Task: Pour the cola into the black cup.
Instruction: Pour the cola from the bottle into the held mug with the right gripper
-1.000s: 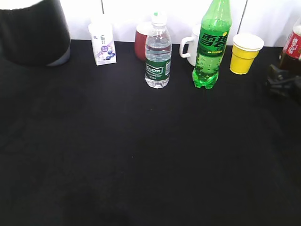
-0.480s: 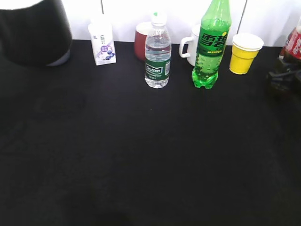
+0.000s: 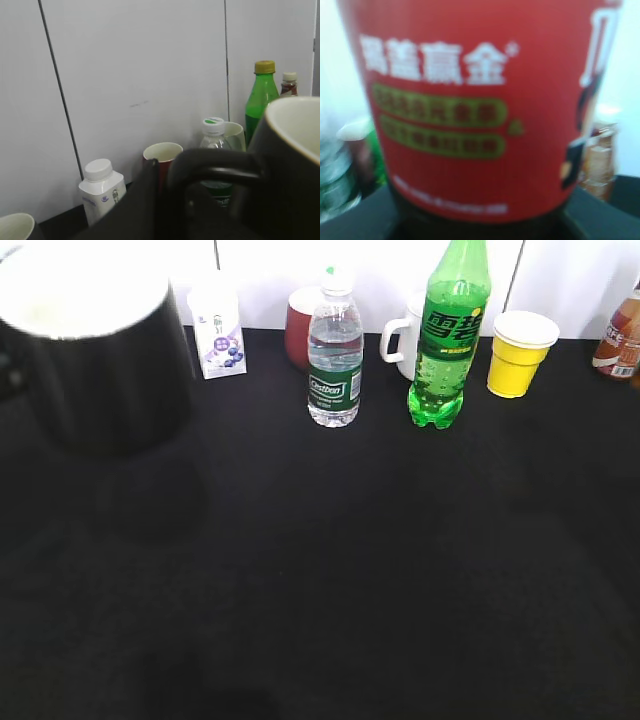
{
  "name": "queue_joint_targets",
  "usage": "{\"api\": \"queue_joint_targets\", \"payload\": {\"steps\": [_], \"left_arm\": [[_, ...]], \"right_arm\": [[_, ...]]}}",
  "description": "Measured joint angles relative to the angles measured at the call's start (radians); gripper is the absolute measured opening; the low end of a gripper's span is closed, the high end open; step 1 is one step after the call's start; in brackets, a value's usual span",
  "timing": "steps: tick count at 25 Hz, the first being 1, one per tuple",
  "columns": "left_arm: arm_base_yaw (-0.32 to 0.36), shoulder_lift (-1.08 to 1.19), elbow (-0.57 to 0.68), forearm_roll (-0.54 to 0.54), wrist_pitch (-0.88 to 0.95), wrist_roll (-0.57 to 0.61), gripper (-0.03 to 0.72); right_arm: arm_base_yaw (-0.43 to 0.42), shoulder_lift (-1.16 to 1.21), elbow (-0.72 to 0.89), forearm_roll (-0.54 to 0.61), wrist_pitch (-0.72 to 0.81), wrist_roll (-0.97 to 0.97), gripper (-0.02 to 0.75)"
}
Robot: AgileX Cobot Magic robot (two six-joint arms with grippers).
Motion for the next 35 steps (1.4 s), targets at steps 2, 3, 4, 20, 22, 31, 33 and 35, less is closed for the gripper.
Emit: {"api": "queue_joint_targets", "payload": {"steps": [2, 3, 4, 20, 22, 31, 33, 35], "left_arm": [[0.0, 0.011, 0.0, 0.117, -0.054, -0.105, 0.048], [0.0, 0.025, 0.0, 0.176, -0.07, -0.141, 0.048], [0.0, 0.047, 0.0, 0.212, -0.078, -0.157, 0.048], [-0.291, 0.749, -0.565, 0.345, -0.302, -0.077, 0.048], [-0.341, 0.789, -0.617, 0.334, -0.301, -0.077, 0.048], [-0.405, 0.803, -0.718, 0.278, -0.304, -0.159, 0.048], [-0.405, 0.803, -0.718, 0.273, -0.304, -0.174, 0.048], [-0.405, 0.804, -0.718, 0.278, -0.304, -0.175, 0.048]], "right_arm": [[0.0, -0.005, 0.001, -0.162, 0.058, 0.033, 0.369], [0.0, -0.005, 0.002, -0.232, 0.091, 0.062, 0.37], [0.0, -0.005, 0.002, -0.258, 0.103, 0.093, 0.385], [0.053, -0.005, -0.163, -1.025, 0.134, 0.624, 0.403], [0.053, -0.005, -0.17, -1.041, 0.134, 0.624, 0.373], [0.053, -0.005, -0.247, -1.323, 0.231, 0.624, 0.372], [0.053, -0.005, -0.257, -1.33, 0.254, 0.598, 0.372], [0.053, -0.005, -0.277, -1.33, 0.266, 0.592, 0.372]]}}
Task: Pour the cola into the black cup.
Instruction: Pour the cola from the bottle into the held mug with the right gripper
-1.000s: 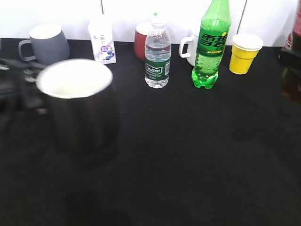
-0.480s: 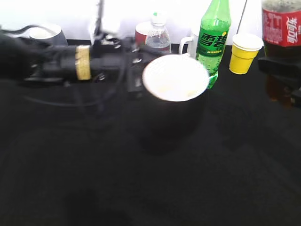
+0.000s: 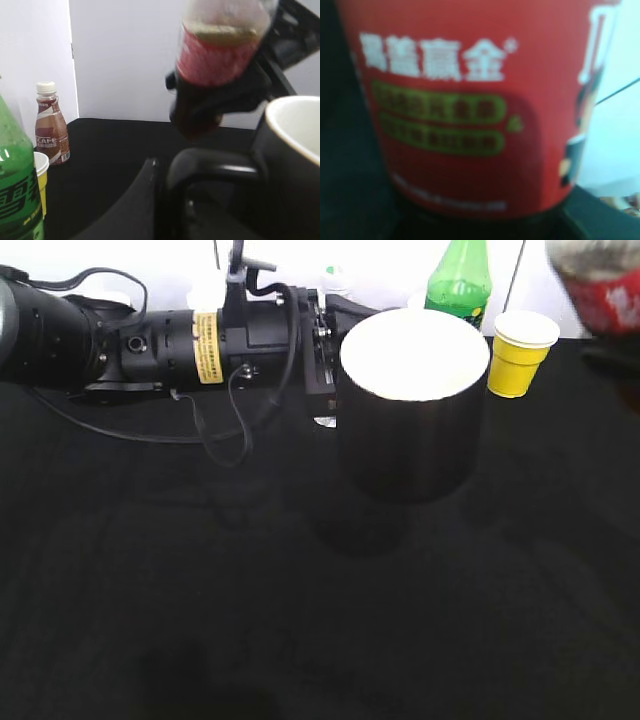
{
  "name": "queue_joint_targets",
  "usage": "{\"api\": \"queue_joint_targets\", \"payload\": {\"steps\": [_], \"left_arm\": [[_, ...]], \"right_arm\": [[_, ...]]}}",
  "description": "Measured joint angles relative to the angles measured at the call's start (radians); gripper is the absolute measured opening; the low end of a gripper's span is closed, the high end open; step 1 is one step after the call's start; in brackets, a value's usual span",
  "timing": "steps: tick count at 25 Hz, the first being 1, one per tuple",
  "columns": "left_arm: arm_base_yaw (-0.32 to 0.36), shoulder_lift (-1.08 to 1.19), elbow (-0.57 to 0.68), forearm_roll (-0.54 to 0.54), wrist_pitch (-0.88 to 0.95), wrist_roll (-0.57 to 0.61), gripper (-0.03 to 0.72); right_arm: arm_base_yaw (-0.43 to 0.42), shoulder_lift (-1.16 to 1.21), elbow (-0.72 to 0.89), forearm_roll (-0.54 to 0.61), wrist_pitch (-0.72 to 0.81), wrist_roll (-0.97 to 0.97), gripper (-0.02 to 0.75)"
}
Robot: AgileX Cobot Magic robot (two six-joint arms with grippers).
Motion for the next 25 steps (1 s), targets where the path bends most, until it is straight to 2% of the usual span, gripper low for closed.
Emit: {"api": "queue_joint_targets", "payload": {"steps": [2, 6, 11, 14, 17, 25], "left_arm": [[0.0, 0.0, 0.0, 0.036, 0.0, -0.001, 0.048], [0.0, 0.001, -0.013, 0.067, 0.0, -0.006, 0.048], [0.0, 0.063, -0.144, 0.102, -0.007, -0.06, 0.048], [0.0, 0.138, -0.231, 0.154, -0.003, -0.107, 0.048], [0.0, 0.14, -0.245, 0.175, -0.006, -0.161, 0.048], [0.0, 0.14, -0.245, 0.191, -0.007, -0.244, 0.047]], "right_arm": [[0.0, 0.0, -0.015, -0.001, 0.008, -0.01, 0.372], [0.0, 0.0, -0.043, -0.135, 0.01, -0.019, 0.372], [0.0, 0.0, -0.043, -0.135, 0.011, -0.048, 0.368], [0.0, 0.0, -0.043, -0.135, 0.021, -0.159, 0.368], [0.0, 0.0, -0.043, -0.135, 0.082, -0.258, 0.368], [0.0, 0.0, -0.043, -0.135, 0.111, -0.412, 0.368]]}}
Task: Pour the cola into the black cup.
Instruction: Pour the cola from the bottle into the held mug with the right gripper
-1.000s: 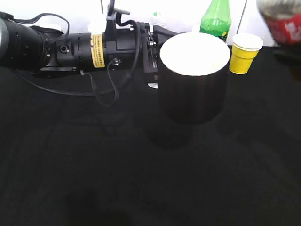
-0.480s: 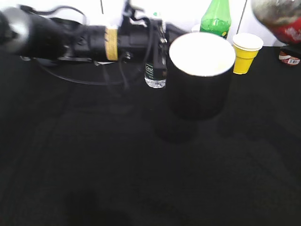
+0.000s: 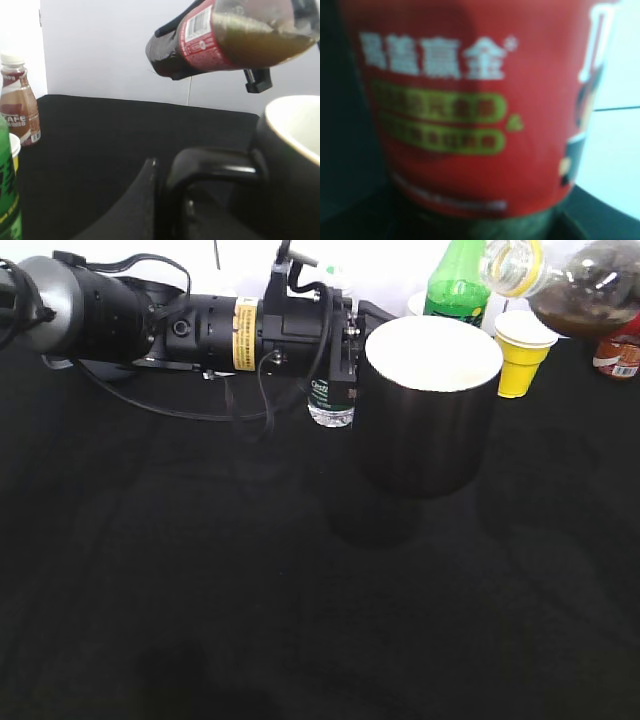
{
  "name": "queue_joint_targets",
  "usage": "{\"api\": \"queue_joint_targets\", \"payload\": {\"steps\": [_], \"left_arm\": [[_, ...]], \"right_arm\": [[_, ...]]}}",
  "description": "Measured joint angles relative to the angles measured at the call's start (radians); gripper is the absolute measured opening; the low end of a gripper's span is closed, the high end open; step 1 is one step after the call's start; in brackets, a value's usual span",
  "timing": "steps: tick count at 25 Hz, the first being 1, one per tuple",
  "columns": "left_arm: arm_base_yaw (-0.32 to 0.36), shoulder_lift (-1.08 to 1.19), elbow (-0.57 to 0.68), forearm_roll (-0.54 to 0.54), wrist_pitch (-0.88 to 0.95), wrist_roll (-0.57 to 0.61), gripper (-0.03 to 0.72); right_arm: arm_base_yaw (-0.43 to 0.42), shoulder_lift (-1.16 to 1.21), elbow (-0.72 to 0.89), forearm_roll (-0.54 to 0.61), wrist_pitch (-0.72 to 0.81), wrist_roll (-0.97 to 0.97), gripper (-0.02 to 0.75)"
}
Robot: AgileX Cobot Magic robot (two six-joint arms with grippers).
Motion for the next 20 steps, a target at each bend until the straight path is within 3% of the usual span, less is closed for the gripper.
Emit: {"api": "queue_joint_targets", "payload": {"steps": [14, 20], "left_arm": [[-0.002, 0.0, 0.0, 0.04, 0.0, -0.063, 0.047], [-0.049, 0.0, 0.0, 0.049, -0.001, -0.063, 0.047]], "right_arm": [[0.0, 0.0, 0.0, 0.0, 0.032, -0.18, 0.368], [0.0, 0.0, 0.0, 0.0, 0.048, -0.231, 0.368]]}}
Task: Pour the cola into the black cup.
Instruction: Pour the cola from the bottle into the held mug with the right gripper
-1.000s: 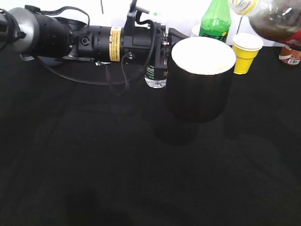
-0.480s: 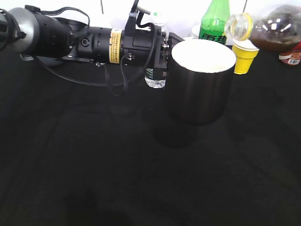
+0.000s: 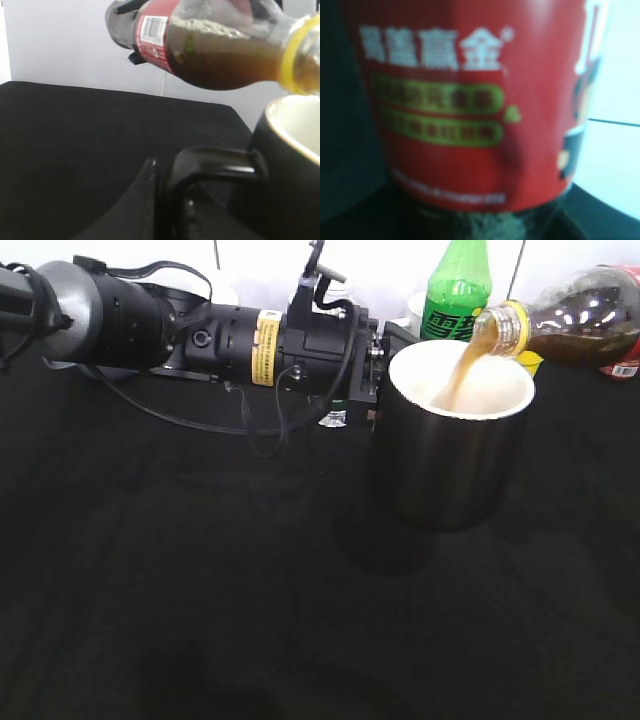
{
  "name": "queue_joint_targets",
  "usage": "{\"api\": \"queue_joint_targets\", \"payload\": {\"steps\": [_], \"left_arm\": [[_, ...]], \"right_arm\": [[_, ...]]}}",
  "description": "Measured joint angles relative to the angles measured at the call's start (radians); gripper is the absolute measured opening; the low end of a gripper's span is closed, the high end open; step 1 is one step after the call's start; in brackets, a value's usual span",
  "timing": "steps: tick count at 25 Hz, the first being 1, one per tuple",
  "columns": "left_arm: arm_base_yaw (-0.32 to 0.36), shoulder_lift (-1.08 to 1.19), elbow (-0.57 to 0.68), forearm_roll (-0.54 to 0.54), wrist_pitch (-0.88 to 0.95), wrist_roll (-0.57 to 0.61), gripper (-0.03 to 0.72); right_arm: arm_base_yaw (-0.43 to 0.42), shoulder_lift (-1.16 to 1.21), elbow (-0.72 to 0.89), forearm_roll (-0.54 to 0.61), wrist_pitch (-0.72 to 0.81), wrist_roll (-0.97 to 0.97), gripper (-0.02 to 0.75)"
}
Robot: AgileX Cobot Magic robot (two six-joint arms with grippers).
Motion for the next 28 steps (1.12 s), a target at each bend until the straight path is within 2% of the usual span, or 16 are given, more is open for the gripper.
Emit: {"api": "queue_joint_targets", "payload": {"steps": [9, 28], "left_arm": [[0.0, 0.0, 0.0, 0.041, 0.0, 0.0, 0.047], [0.0, 0.0, 0.0, 0.055, 0.008, 0.002, 0.047]], "right_arm": [[0.0, 0.0, -0.002, 0.0, 0.029, -0.087, 0.368], [0.0, 0.0, -0.003, 0.0, 0.022, -0.091, 0.367]]}}
